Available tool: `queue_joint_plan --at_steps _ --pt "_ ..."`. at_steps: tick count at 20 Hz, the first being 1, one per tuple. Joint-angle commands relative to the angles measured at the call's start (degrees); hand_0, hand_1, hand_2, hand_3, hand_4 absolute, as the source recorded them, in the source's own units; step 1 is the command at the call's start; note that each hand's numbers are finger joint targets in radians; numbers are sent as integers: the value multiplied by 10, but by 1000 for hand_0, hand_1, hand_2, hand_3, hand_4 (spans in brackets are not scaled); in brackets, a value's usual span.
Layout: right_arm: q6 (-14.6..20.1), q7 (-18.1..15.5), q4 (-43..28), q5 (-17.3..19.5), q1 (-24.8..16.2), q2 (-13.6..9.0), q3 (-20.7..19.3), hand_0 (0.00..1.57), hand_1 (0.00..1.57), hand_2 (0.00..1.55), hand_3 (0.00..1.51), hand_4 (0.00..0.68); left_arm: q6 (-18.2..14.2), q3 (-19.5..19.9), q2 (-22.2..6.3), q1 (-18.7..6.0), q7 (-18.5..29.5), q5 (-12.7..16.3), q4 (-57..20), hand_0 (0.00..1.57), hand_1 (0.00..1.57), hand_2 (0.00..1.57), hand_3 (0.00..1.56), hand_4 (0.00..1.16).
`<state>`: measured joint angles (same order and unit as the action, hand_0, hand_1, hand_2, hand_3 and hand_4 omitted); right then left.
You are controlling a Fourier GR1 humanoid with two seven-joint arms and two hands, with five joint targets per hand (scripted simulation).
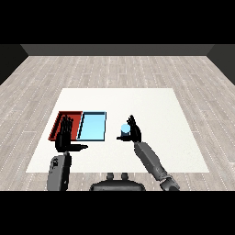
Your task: Pick the blue can and put it in the blue box
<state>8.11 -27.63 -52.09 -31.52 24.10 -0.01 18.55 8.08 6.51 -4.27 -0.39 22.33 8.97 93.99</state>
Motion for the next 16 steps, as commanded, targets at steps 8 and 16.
queue_joint_plan --at_steps 8,16 --pt "-48 -47 138 -23 73 0 -7 0 0 0 0 0 -21 -11 9 -16 -36 -8 16 0 0 0 0 0" --pt "186 -19 112 -8 79 0 35 1491 1491 1481 1438 634 -11 7 -6 -15 -23 -1 10 0 0 0 0 0"
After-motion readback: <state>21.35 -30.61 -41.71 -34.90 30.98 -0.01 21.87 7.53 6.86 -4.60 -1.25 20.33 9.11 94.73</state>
